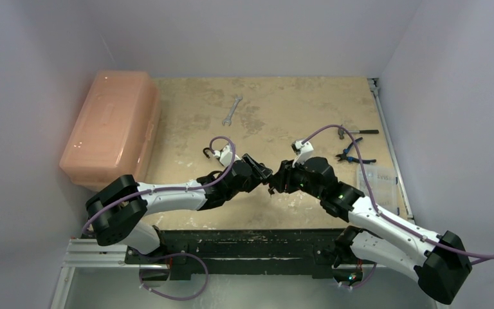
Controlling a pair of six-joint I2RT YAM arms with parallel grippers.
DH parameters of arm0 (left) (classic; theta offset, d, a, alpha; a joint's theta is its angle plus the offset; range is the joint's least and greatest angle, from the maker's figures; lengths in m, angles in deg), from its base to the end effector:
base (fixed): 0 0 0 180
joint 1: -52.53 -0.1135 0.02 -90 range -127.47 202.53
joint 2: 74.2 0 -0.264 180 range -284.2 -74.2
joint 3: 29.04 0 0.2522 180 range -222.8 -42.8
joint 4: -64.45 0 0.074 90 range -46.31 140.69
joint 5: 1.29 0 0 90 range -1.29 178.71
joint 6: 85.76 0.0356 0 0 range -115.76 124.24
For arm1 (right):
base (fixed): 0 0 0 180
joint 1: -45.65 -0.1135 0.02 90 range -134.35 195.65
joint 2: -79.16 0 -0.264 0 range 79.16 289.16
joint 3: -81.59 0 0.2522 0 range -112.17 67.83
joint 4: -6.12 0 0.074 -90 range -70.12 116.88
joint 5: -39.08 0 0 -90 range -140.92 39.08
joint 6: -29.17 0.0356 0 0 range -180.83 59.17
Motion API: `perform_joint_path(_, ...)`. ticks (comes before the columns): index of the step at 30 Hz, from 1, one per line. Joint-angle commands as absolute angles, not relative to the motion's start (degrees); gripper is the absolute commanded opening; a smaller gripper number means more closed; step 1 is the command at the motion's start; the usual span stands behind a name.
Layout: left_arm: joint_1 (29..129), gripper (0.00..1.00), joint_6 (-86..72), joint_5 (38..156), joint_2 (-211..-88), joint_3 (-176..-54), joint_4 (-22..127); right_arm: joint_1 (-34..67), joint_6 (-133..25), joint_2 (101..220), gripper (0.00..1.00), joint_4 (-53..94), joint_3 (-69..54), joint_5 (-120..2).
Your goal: Unlock with the key
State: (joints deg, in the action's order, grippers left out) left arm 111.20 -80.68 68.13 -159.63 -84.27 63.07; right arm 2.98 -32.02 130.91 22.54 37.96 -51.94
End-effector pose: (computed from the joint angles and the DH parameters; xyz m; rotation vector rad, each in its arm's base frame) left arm 0.1710 -0.2569 0.1936 -0.7437 2.1696 -1.0825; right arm 0.1510 0.1400 0.2397 -0.2646 2.0778 0.8015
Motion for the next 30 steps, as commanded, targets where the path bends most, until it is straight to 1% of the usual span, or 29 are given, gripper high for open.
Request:
perform_joint_path(1,111.1,0.00,-80.8,68.0,-158.7,-85.9,66.3,3.3,-31.4,130.6,0.42,20.7,38.9,-51.2)
perform_joint_path(11,110.8,0.00,-80.8,68.0,-158.2,-85.8,66.3,3.3,-30.3,131.4,0.40,20.2,40.7,-52.7)
perform_joint_path(18,110.6,0.00,-80.7,68.0,-158.2,-85.7,66.2,3.3,-30.0,132.2,0.33,18.3,41.5,-52.7)
perform_joint_path(30,110.4,0.00,-80.7,68.3,-158.3,-85.7,66.3,3.2,-29.3,133.3,0.32,17.3,42.4,-53.0)
